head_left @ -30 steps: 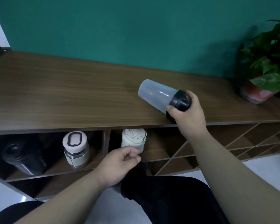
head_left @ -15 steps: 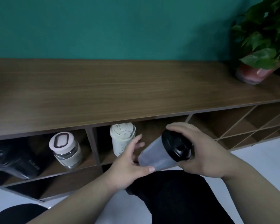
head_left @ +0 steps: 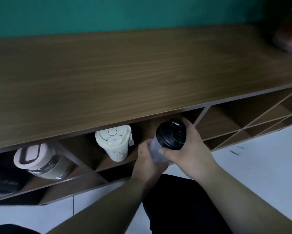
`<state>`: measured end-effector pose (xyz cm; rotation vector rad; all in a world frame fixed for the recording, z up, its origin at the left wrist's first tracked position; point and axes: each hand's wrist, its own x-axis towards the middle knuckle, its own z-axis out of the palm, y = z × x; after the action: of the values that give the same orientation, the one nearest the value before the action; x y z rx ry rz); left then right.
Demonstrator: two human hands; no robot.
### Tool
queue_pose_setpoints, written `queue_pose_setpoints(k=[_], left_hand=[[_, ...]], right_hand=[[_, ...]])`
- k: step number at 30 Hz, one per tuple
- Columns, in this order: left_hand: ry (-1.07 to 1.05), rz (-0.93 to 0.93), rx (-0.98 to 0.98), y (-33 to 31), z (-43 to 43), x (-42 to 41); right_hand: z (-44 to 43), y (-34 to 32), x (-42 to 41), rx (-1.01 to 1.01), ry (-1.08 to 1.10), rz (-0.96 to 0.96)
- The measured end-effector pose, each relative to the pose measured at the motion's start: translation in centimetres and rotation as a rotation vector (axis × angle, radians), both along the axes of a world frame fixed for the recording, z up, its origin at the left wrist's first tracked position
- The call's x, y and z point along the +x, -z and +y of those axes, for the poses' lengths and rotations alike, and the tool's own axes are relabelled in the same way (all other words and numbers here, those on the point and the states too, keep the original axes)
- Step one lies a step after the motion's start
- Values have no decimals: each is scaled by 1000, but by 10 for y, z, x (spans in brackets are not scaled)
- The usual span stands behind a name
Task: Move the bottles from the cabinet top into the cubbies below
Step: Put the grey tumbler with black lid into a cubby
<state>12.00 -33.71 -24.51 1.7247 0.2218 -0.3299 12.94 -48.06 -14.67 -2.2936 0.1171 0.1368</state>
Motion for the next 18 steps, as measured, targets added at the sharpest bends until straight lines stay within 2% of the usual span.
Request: queue_pose_setpoints(k=[7,13,18], left_hand=[[-121,-66,218,39,-15,35],[-119,-187,207,55,-11,42],[-80,-235,321,62,-8,45]], right_hand=[[7,28,33,-77,-104,-9],[4,45,44,-85,-197,-40],[1,51,47,-53,-198,-55]])
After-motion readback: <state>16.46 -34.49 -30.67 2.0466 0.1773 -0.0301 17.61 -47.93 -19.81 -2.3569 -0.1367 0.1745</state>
